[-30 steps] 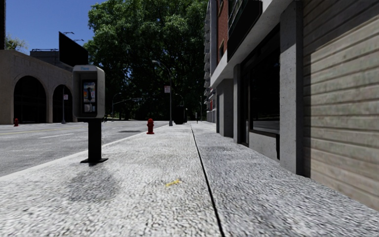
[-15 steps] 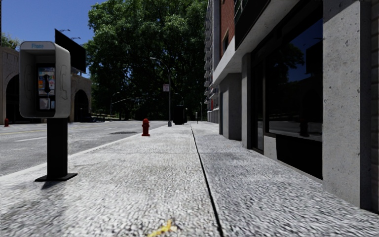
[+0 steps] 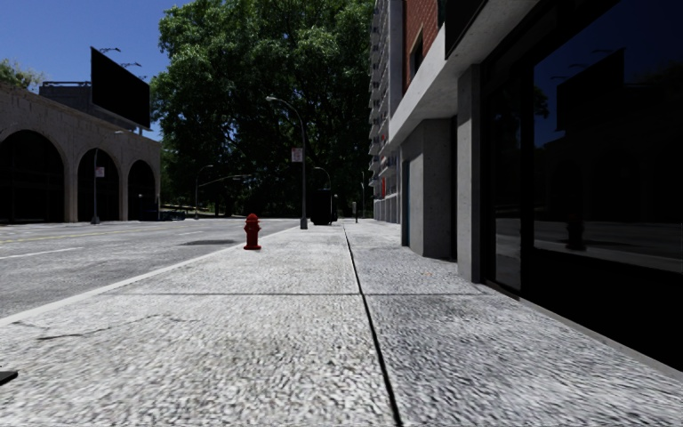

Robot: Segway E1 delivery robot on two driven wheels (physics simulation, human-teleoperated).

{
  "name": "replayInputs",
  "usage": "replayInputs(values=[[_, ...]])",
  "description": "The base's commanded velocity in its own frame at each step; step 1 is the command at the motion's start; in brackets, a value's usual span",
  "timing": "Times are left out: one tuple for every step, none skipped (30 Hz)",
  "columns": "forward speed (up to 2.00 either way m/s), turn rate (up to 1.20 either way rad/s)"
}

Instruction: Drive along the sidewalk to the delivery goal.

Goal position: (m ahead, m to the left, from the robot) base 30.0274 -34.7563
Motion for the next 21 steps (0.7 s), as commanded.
replayInputs(values=[[2.00,0.00],[2.00,0.00],[2.00,0.00],[2.00,0.00],[2.00,0.00],[2.00,0.00],[2.00,0.00],[2.00,0.00],[2.00,0.00],[2.00,0.00],[2.00,0.00],[2.00,0.00],[2.00,0.00],[2.00,0.00],[2.00,0.00],[2.00,0.00],[2.00,0.00],[2.00,0.00],[2.00,0.00],[2.00,0.00],[2.00,0.00]])
